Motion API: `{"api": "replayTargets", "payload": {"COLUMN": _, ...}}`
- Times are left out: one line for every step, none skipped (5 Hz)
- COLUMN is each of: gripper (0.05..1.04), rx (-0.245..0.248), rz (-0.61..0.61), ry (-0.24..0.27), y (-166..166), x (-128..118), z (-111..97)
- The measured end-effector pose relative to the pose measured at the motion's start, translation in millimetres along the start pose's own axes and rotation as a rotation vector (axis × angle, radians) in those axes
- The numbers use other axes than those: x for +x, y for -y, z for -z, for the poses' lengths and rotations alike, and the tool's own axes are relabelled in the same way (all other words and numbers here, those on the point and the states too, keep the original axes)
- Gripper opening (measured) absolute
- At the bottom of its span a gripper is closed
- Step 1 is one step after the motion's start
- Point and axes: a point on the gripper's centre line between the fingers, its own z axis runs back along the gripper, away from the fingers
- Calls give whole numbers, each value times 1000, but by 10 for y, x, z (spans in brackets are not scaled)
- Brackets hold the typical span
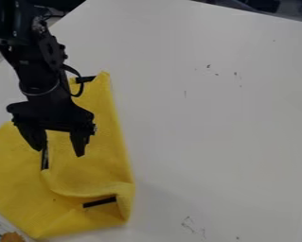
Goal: Fold the cloth from left to right
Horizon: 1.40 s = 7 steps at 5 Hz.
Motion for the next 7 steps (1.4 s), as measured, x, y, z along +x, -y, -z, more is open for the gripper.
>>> {"api": "replayTargets", "payload": {"gripper": 1000, "rx": -1, "rz": -2, "ry": -20, "y": 0, "x": -32, "z": 45}}
{"api": "replayTargets", "payload": {"gripper": 1000, "rx": 12, "rz": -28, "ry": -27, "y": -100, "x": -20, "z": 151}}
{"api": "replayTargets", "payload": {"gripper": 1000, "rx": 13, "rz": -68, "ry": -17, "y": -237, "x": 5, "z": 248}}
{"api": "replayTargets", "payload": {"gripper": 1000, "rx": 4, "rz": -76, "ry": -27, "y": -323, "x": 69, "z": 357}}
{"api": "replayTargets", "payload": {"gripper": 947, "rx": -3, "rz": -60, "ry": -30, "y": -334, "x": 90, "z": 414}}
{"api": "replayTargets", "payload": {"gripper": 661, "rx": -8, "rz": -57, "ry": -40, "y": -339, "x": 99, "z": 481}}
{"api": "replayTargets", "payload": {"gripper": 373, "rx": -9, "rz": -66, "ry": -40, "y": -343, "x": 112, "z": 488}}
